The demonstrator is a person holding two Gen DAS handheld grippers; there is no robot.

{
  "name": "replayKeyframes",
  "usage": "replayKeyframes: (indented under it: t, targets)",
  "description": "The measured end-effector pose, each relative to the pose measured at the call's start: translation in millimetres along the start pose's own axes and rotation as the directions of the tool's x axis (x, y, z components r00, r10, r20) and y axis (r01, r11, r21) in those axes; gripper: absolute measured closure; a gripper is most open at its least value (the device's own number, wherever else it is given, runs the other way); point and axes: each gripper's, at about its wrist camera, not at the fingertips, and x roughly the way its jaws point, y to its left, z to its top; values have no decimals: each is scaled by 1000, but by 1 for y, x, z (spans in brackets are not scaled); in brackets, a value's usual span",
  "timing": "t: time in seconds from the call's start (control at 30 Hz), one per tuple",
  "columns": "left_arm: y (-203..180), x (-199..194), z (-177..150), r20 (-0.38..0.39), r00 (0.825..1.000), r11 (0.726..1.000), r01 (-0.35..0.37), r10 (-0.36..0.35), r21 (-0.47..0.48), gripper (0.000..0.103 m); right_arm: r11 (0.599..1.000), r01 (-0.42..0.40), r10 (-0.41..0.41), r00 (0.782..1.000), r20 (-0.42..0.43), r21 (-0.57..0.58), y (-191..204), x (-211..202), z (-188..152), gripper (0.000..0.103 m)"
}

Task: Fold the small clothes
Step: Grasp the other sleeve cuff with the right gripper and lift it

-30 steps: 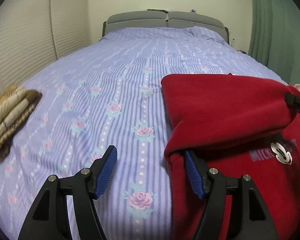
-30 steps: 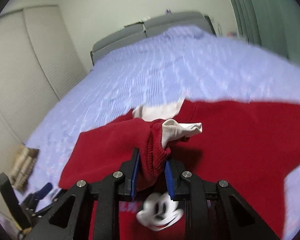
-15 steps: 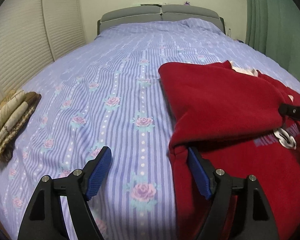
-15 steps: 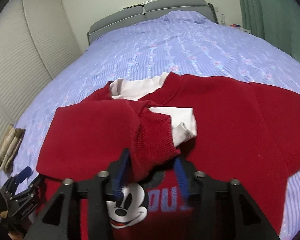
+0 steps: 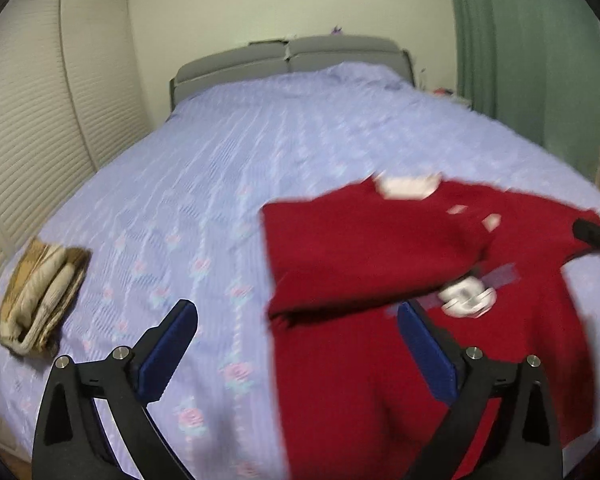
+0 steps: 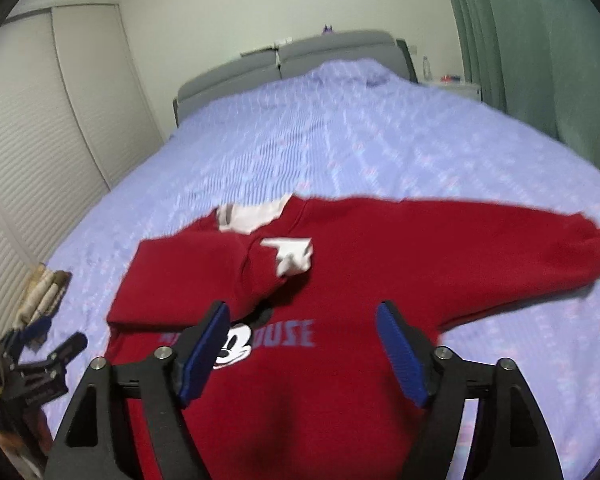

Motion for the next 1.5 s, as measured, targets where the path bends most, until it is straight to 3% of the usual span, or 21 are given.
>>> replayKeyframes:
  t: [0.23,0.43,0.7,0.97,1.2,1.23,1.33,1.5]
  targets:
    - [-58,-13,38,42,991,991,126,-125,-35,0,997,81,-82,994,72,15,-53,-52,14,22]
    - [-140,-10,64,38,978,977,204,-207,68,0,978,157,-173,979,111,134,-125,-68,15,22]
    - [-233,15,82,11,971,950,231,-239,211,0,886,216,-267,961,70,410,-241,-47,6,25]
    - [-287,56,92,-83,962,935,271,-259,231,0,811,210,-274,961,37,545,-291,-14,4,38]
    - [-288,57,89,-97,950,927,312,-298,208,0,745,155,-198,980,-6,649,-327,14,-5,54]
    - [-286,56,89,-95,951,928,307,-293,210,0,745,150,-192,981,-5,650,-329,17,-6,61]
    - [-271,54,88,-78,960,936,280,-270,212,0,772,159,-198,980,-5,615,-323,18,-1,71]
    - [-230,48,93,-43,977,956,211,-207,202,0,838,236,-296,954,46,491,-286,-5,27,74]
